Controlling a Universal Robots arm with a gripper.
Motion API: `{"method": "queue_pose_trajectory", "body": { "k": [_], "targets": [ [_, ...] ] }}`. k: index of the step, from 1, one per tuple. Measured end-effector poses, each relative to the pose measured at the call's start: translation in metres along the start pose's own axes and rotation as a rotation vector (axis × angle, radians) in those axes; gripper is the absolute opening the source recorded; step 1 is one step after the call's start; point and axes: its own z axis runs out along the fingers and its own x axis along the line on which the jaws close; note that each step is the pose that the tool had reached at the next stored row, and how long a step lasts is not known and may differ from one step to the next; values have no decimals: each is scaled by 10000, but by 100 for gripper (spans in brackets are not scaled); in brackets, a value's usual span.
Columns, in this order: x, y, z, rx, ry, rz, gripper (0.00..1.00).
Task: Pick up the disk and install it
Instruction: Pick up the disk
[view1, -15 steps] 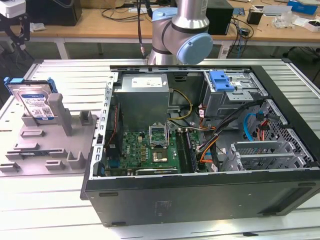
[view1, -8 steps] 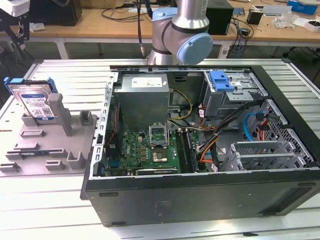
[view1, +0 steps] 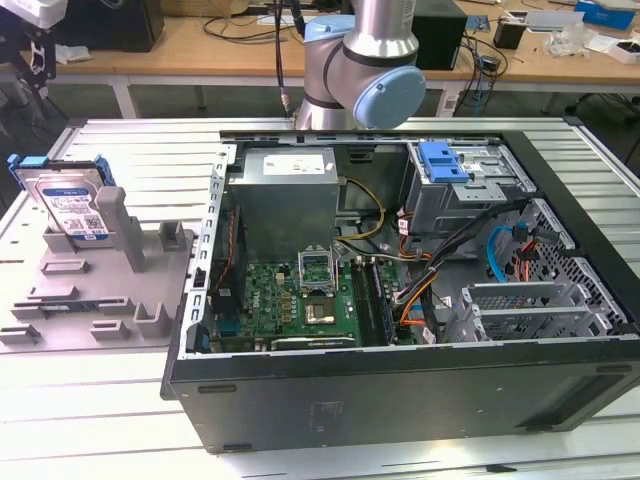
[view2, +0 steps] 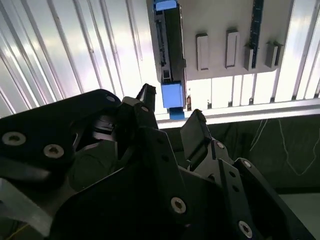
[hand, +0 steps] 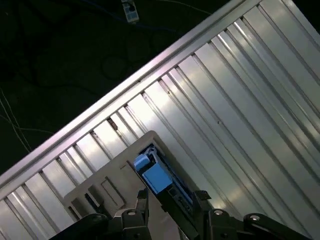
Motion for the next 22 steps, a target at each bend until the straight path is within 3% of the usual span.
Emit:
{"method": "queue_pose_trajectory", "body": {
  "k": [13,18,22],
  "targets": [
    [0,0,4,16,130,-2945,48],
    [0,0,5,20,172,-3876,48],
    [0,0,5,21,183,-4120,48]
  ]
}}
